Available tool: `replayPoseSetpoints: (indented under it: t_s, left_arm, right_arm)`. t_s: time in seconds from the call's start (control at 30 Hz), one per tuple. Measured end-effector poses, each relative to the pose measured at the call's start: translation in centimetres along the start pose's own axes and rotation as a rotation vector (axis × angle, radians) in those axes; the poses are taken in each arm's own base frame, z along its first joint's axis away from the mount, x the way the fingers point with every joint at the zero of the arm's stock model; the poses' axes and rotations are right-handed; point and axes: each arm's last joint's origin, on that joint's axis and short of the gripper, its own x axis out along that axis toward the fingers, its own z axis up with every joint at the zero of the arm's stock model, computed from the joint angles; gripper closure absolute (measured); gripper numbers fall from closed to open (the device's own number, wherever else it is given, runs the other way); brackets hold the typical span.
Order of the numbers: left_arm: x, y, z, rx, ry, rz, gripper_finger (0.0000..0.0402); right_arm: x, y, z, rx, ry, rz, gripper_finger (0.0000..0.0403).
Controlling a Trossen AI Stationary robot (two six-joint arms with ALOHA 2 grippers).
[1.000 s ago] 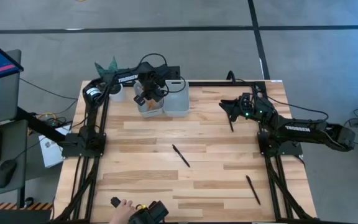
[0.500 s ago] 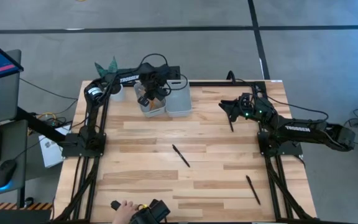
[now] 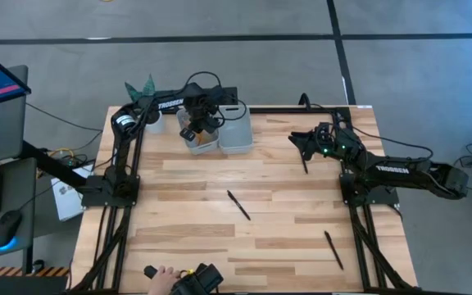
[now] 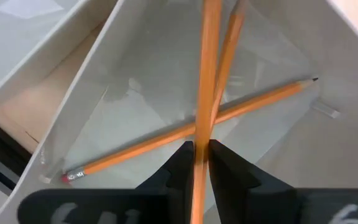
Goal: Sort pens & pencils
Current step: Put the pencil into the left bin, then put the top black ballpen into the right bin
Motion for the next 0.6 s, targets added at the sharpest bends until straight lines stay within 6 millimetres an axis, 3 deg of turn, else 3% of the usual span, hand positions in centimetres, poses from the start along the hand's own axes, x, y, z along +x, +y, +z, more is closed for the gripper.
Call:
replayPoseSetpoints:
  t_s: [0.6]
  left_arm:
    - [-0.35,-0.5,-0.26,-0.049,0.017,-0.044,0.0349]
  right_arm:
    - [0.0,0.0,0.0,0.0,0.0,0.0,0.0186]
